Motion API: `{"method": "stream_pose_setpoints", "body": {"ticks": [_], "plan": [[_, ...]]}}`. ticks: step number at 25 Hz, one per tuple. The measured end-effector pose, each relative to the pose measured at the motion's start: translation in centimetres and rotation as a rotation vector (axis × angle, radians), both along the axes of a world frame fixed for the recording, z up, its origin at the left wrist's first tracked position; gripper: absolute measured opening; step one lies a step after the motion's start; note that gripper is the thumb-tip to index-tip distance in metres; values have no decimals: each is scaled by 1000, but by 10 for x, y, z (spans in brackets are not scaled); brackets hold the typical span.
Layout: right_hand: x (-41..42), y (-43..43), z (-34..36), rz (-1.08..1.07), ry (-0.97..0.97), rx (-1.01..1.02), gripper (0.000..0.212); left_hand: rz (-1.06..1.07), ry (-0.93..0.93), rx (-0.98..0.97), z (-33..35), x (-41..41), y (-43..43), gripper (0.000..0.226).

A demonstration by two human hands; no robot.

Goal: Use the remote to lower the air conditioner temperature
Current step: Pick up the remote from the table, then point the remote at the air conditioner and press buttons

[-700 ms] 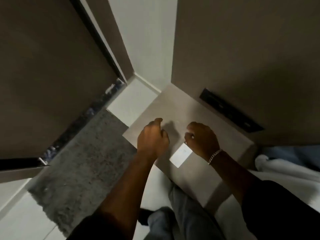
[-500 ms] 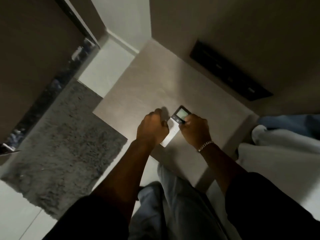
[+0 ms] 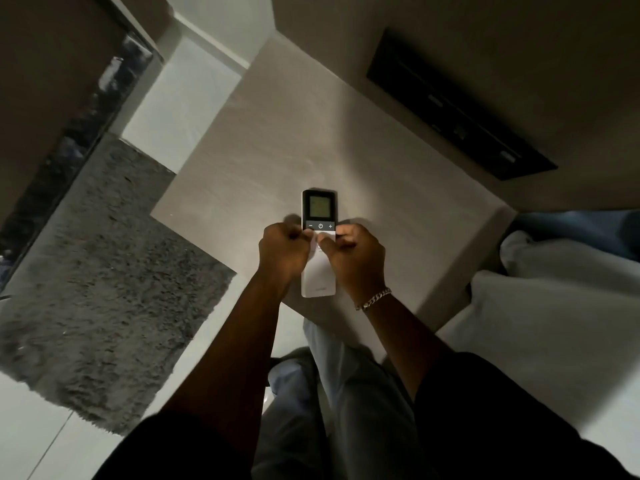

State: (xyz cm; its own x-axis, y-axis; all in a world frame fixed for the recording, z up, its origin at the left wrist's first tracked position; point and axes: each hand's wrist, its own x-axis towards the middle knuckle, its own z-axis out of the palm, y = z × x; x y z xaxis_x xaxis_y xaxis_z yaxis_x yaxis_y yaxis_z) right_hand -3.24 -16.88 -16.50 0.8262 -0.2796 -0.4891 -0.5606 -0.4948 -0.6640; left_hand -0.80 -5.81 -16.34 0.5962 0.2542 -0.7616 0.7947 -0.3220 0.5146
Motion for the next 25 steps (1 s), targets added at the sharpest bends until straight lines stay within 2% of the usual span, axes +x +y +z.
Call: {"method": "stream_pose_setpoints", "body": {"ticks": [3,6,10,15,20,23,25], "plan": [[10,28,46,11,31,222,22,215,-65,-54,51,-10,37,16],[25,72,119,84,-33,401,10,375,-190,-173,133,-17,89,15],[36,147,233,242,-138,566,16,446,-405,-133,258,-30,160,19],[47,243,412,571,-350,793,21,560,-772,-10,445,-59,245,17],[50,312,585,844,-624,956,26,561,-1180,69,614,-87,294,20],[45,336,691,959,-769,1087,19,481,-1393,131,710,-112,310,18],[34,345,755,1045,-841,1176,22,417,-1507,199,770,-134,317,19]]}}
